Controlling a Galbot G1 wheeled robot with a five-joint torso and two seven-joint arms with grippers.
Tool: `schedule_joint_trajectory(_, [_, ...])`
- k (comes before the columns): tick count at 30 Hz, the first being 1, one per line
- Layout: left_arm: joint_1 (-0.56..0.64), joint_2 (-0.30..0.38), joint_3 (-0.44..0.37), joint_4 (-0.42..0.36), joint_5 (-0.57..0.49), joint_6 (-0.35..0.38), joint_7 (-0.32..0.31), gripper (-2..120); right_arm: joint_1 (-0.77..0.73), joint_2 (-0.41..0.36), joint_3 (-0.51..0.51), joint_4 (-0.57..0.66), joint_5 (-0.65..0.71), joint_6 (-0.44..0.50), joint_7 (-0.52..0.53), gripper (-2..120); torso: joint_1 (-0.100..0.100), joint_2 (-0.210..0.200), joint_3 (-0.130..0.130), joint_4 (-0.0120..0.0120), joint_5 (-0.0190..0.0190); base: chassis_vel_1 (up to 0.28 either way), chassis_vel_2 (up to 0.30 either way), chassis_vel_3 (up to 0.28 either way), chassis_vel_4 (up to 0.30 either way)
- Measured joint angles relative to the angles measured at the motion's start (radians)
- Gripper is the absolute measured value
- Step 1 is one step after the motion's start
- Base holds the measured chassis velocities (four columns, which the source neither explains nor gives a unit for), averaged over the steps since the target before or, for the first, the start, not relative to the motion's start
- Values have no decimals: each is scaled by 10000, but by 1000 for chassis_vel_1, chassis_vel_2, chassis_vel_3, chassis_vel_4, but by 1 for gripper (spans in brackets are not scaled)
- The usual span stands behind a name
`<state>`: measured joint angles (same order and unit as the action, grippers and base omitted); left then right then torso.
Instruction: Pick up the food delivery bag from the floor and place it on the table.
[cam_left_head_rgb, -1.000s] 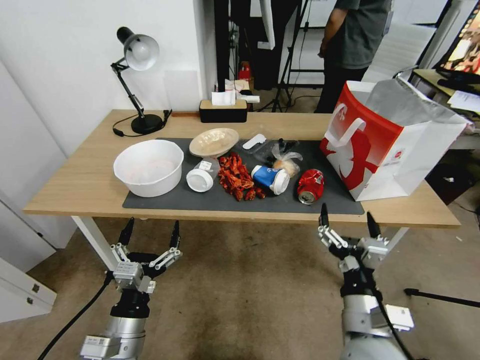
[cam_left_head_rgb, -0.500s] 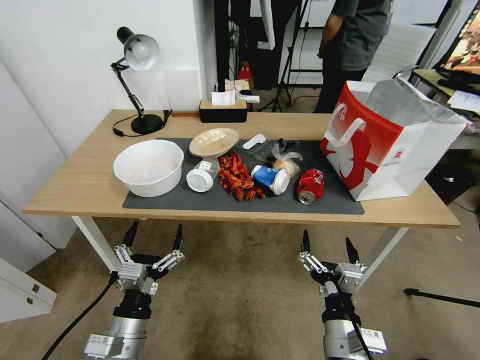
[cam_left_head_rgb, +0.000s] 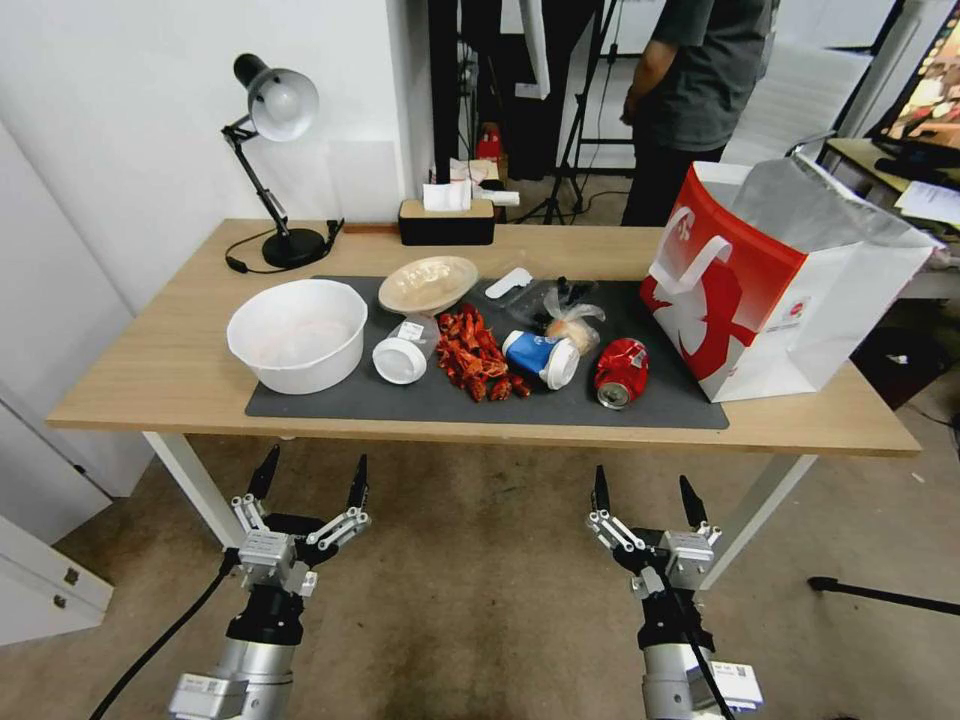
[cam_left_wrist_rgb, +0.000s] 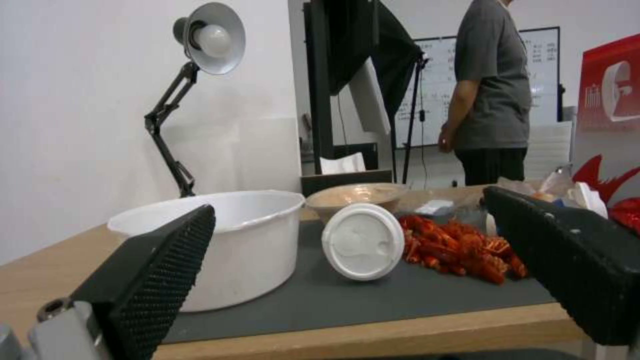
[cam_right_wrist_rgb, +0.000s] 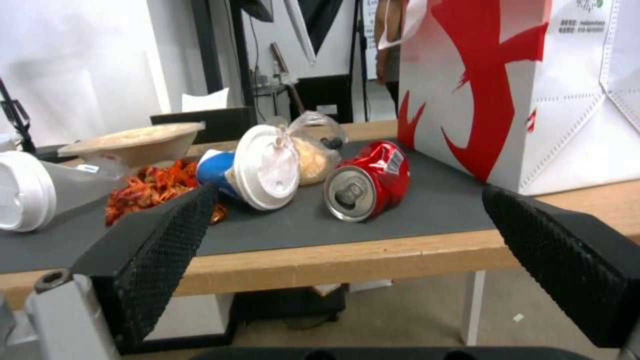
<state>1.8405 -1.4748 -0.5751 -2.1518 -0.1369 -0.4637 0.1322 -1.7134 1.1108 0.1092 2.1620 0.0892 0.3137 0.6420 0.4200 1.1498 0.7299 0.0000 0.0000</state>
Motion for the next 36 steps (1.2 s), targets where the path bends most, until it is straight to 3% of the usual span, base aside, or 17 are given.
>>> schedule_joint_trajectory(36, [-118, 15, -27, 221, -268, -178, 139, 100, 413, -422, 198, -389, -571, 378, -315, 100, 0, 0, 0, 0, 0, 0, 0, 0, 0])
